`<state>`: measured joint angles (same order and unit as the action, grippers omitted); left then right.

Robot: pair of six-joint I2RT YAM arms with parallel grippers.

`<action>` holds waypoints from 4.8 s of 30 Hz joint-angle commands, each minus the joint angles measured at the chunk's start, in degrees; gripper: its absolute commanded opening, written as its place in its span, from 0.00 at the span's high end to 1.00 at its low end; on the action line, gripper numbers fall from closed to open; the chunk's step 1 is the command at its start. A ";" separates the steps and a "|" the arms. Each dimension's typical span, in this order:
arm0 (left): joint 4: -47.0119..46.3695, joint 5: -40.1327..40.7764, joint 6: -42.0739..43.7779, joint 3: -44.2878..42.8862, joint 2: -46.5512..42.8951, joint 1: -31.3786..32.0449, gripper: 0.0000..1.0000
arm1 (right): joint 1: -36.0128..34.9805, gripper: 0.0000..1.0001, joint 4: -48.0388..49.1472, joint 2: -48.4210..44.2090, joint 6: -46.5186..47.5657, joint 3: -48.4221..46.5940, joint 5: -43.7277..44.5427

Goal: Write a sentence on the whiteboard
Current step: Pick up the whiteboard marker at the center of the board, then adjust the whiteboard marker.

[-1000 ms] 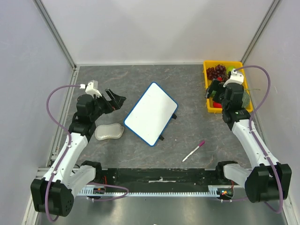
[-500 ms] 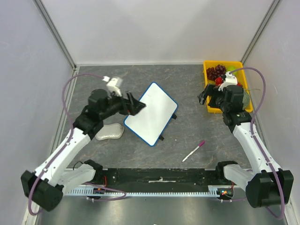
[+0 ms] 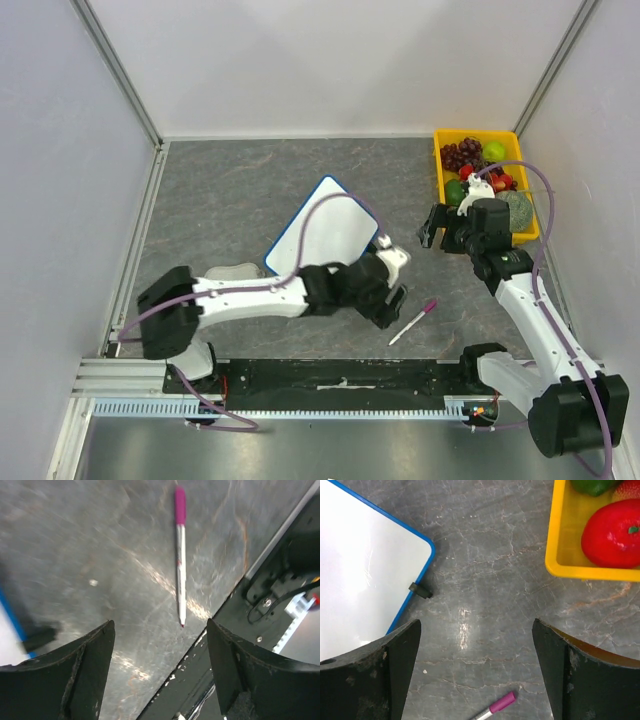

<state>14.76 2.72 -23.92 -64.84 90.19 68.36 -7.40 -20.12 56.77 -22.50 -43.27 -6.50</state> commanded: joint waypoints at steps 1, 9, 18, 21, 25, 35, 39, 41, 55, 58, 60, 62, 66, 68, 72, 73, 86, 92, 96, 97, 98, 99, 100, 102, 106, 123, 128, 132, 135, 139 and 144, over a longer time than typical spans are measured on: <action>-2.01 7.91 1.33 -3.10 6.65 6.86 0.23 | -0.07 0.02 -1.85 -1.93 1.06 0.81 1.40; -6.50 10.20 3.09 -3.36 14.30 13.02 0.31 | -0.07 0.02 -2.73 -1.23 2.29 1.25 0.97; -7.56 13.53 2.57 -2.75 20.19 13.47 0.47 | -0.16 0.02 -3.17 -1.49 2.73 1.52 0.79; -6.68 15.82 3.00 -2.14 20.99 13.56 0.63 | -0.07 0.02 -3.17 -1.58 2.81 1.43 0.88; -5.63 18.10 4.76 -0.82 21.17 13.64 0.98 | -0.16 0.02 -3.17 -1.75 3.08 1.17 0.35; 3.85 18.20 17.49 3.05 -0.33 13.21 0.98 | -0.07 0.02 -1.16 -2.46 4.93 -1.29 -12.54; 14.65 12.23 21.11 1.48 -9.23 9.79 0.98 | -0.07 0.02 2.80 -3.77 4.57 -2.69 -25.02; 19.75 11.00 21.55 0.51 -12.75 7.85 0.98 | -0.16 0.02 4.12 -4.21 4.14 -3.75 -29.07; 36.64 0.36 21.29 -3.27 -25.76 3.89 0.98 | -8.67 0.08 31.30 -1.32 -10.12 -2.16 -56.51; 38.93 -0.70 21.37 -4.77 -27.26 3.89 0.98 | -14.12 0.11 24.71 0.96 -4.32 -5.24 -57.74; 39.99 -1.22 21.37 -5.82 -27.88 3.89 0.98 | -16.50 0.14 20.92 2.80 -1.07 -6.82 -58.97; 40.87 -1.75 21.46 -6.96 -28.32 3.89 0.98 | -18.96 0.17 18.64 4.48 0.43 -7.53 -59.41; 41.05 -2.46 21.37 -8.20 -28.67 3.98 0.98 | -24.05 0.20 14.15 7.12 4.74 -9.20 -59.77; 40.87 -2.46 21.20 -8.20 -28.41 3.89 0.98 | -26.51 0.20 11.26 8.52 7.54 -10.25 -59.68; 40.52 -4.04 21.02 -8.55 -27.88 3.89 0.98 | -31.18 0.22 2.83 11.16 13.52 -12.63 -56.79; 40.52 -3.95 21.11 -8.55 -27.88 3.98 0.98 | -32.23 0.23 1.67 11.95 14.58 -12.98 -56.34; 40.61 -0.36 20.67 -8.90 -28.58 3.89 0.98 | -39.36 1.00 -2.29 17.67 17.67 -14.91 -55.20; 41.31 10.88 16.64 -10.74 -29.72 3.89 0.36 | -39.36 1.00 0.07 17.50 15.39 -15.80 -50.29; 42.01 20.63 12.16 -13.20 -31.65 3.89 0.22 | -39.19 1.00 5.60 17.49 8.02 -15.80 -39.14; 41.93 22.75 10.93 -13.73 -32.35 3.89 0.18 | -39.01 1.00 8.14 17.32 4.69 -15.45 -35.72; 41.05 24.16 9.87 -14.17 -33.06 3.98 0.17 | -38.66 1.00 10.95 17.06 1.27 -15.18 -33.16; 40.09 24.87 8.90 -14.35 -33.76 3.89 0.15 | -38.05 1.00 13.68 16.62 -2.07 -14.49 -30.18; 38.51 25.31 8.02 -14.26 -34.72 3.89 0.10 | -37.17 1.00 16.75 15.92 -6.20 -13.70 -27.36; 34.13 25.32 6.35 -12.86 -37.01 3.98 0.03 | -35.33 1.00 23.33 13.81 -14.46 -10.89 -22.00; 21.47 21.20 3.10 -6.28 -41.41 3.89 0.00 | -28.92 1.00 37.93 5.74 -31.69 -0.27 -11.89; -22.14 -27.23 -17.55 -0.89 -18.84 -12.37 0.01 | -26.35 1.00 39.29 -13.26 -41.13 5.47 8.43; -26.70 -33.12 -20.81 -5.21 -10.93 -12.63 0.11 | -26.26 1.00 37.26 -14.23 -40.96 4.51 9.84; -29.09 -35.15 -21.34 -5.65 -8.54 -12.55 0.27 | -26.26 1.00 35.68 -15.20 -40.87 4.15 11.68; -29.18 -35.42 -21.08 -5.82 -7.49 -12.63 0.39 | -26.26 1.00 35.50 -15.90 -41.22 4.33 13.00; -29.88 -35.42 -20.99 -5.65 -6.61 -12.90 0.64 | -26.26 0.98 34.98 -15.38 -40.78 3.19 12.13; -30.32 -35.33 -20.99 -5.39 -5.64 -13.42 0.92 | -26.26 0.94 34.53 -14.94 -40.61 2.75 10.99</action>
<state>-11.70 -30.98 -44.49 -68.01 83.68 55.37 -33.52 14.50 41.71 -62.78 -37.80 3.99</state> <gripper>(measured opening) 0.193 0.122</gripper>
